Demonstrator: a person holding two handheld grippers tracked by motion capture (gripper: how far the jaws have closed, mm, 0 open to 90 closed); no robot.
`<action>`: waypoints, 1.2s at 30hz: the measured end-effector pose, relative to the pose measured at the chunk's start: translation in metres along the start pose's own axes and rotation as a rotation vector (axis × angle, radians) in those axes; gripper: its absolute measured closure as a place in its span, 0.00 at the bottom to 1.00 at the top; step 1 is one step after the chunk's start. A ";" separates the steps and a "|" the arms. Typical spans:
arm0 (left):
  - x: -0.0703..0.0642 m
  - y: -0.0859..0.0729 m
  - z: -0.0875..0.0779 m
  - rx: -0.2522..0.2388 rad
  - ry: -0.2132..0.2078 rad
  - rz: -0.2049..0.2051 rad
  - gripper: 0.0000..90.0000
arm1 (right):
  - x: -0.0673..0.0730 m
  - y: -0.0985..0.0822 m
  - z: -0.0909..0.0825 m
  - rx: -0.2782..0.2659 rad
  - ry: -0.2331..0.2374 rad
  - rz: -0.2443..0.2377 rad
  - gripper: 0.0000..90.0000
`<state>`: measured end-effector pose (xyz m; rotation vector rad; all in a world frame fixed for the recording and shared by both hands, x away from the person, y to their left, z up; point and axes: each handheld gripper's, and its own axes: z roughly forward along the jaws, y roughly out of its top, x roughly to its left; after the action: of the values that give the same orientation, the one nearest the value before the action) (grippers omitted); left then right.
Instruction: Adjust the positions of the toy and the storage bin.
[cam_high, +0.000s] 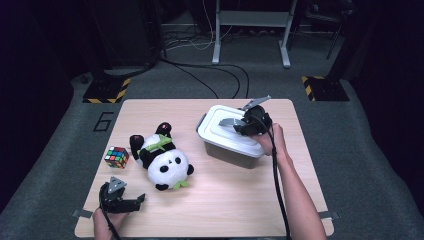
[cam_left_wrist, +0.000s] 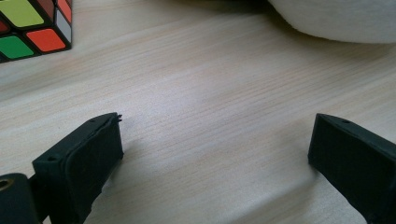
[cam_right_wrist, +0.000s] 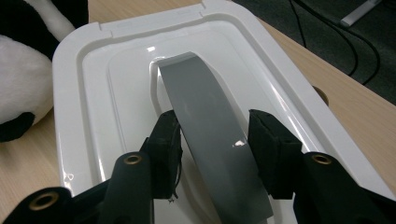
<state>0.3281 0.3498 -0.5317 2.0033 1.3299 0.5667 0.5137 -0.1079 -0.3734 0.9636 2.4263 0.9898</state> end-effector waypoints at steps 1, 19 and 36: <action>0.000 0.000 0.000 0.000 0.000 0.000 0.03 | 0.002 0.000 0.001 0.003 0.003 -0.018 0.64; -0.001 0.000 0.000 -0.002 -0.001 -0.008 0.03 | 0.033 0.001 -0.001 0.010 -0.017 0.052 0.72; 0.000 0.000 0.000 -0.003 -0.001 -0.008 0.03 | 0.065 0.012 0.012 -0.009 -0.031 0.180 0.74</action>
<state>0.3279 0.3494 -0.5320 1.9948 1.3354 0.5628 0.4795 -0.0497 -0.3773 1.2016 2.3397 1.0364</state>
